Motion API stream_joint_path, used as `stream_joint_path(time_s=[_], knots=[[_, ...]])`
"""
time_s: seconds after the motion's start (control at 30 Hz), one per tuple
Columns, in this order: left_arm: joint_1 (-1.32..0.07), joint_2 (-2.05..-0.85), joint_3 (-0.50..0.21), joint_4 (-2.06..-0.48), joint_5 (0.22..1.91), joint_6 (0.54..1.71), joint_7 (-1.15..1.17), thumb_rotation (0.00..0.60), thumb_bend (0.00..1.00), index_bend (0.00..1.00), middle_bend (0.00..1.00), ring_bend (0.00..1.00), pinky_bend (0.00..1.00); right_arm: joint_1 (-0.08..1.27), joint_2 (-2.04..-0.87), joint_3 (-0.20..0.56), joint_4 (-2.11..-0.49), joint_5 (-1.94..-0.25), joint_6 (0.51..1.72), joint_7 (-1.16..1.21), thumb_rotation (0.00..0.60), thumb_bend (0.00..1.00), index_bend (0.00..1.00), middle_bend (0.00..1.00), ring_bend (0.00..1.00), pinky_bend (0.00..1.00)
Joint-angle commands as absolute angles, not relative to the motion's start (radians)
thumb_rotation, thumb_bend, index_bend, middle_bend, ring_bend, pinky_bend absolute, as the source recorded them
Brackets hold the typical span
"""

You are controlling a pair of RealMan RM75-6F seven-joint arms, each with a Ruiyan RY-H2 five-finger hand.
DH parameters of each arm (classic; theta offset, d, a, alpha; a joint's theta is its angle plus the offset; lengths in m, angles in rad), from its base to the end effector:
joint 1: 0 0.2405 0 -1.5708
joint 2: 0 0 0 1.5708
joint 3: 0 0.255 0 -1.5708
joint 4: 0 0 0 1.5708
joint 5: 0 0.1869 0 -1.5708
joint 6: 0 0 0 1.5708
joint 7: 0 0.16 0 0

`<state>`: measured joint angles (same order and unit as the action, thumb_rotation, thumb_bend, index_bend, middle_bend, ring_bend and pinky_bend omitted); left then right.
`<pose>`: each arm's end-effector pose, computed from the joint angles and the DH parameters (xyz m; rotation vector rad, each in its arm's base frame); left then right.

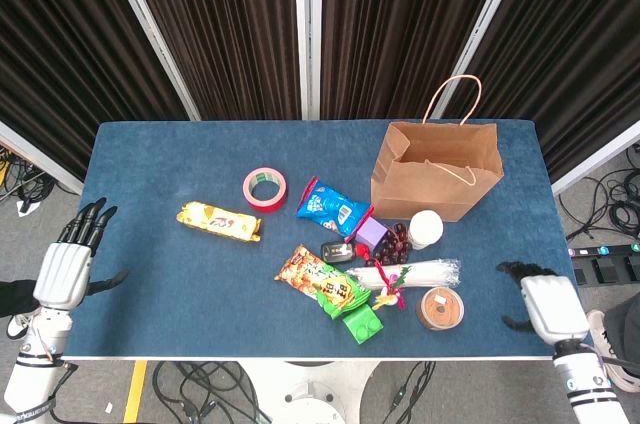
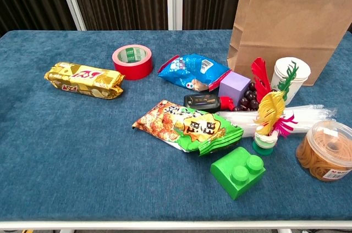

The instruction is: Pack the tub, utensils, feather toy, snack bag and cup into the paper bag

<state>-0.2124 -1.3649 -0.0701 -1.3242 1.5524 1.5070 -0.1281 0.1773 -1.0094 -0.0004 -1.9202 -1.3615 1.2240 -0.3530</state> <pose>-0.2921 0.2396 0.1281 -1.4344 -0.8463 -1.1136 -0.2666 -0.1972 0.1469 1.6304 -1.0016 0.6164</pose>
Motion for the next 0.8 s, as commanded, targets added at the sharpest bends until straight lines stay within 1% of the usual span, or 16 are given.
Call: stream_joint_path(time_s=[0.03, 0.2, 0.37, 0.57, 0.7, 0.8], knots=[[-0.213, -1.367, -0.068, -1.322, 1.552, 1.504, -0.127, 0.6, 0.08, 0.11, 0.09, 0.03, 0.2, 0.203, -1.017, -0.035, -1.947, -1.327, 1.154, -0.43, 0.6, 0.0, 0.29, 0.31, 0.26, 0.41], [-0.211, -1.365, -0.068, -1.317, 1.55, 1.504, -0.129, 0.6, 0.09, 0.11, 0.09, 0.04, 0.2, 0.238, -1.081, -0.037, -1.932, -1.28, 1.103, -0.502, 0.6, 0.0, 0.29, 0.3, 0.27, 0.42], [-0.209, -1.363, -0.07, -1.311, 1.547, 1.507, -0.136, 0.6, 0.09, 0.11, 0.09, 0.04, 0.2, 0.248, -1.136, -0.023, -1.913, -1.287, 1.135, -0.542, 0.6, 0.0, 0.29, 0.29, 0.27, 0.42], [-0.208, -1.365, -0.067, -1.304, 1.549, 1.507, -0.145, 0.6, 0.08, 0.11, 0.09, 0.04, 0.2, 0.269, -1.171, -0.024, -1.907, -1.266, 1.121, -0.583, 0.6, 0.0, 0.24, 0.26, 0.27, 0.42], [-0.209, -1.363, -0.069, -1.301, 1.548, 1.507, -0.149, 0.6, 0.09, 0.11, 0.09, 0.04, 0.2, 0.286, -1.195, -0.02, -1.897, -1.251, 1.108, -0.593, 0.6, 0.0, 0.19, 0.21, 0.26, 0.42], [-0.21, -1.361, -0.07, -1.3, 1.546, 1.504, -0.153, 0.6, 0.09, 0.11, 0.09, 0.04, 0.2, 0.299, -1.208, -0.021, -1.893, -1.239, 1.093, -0.599, 0.6, 0.0, 0.18, 0.19, 0.26, 0.42]])
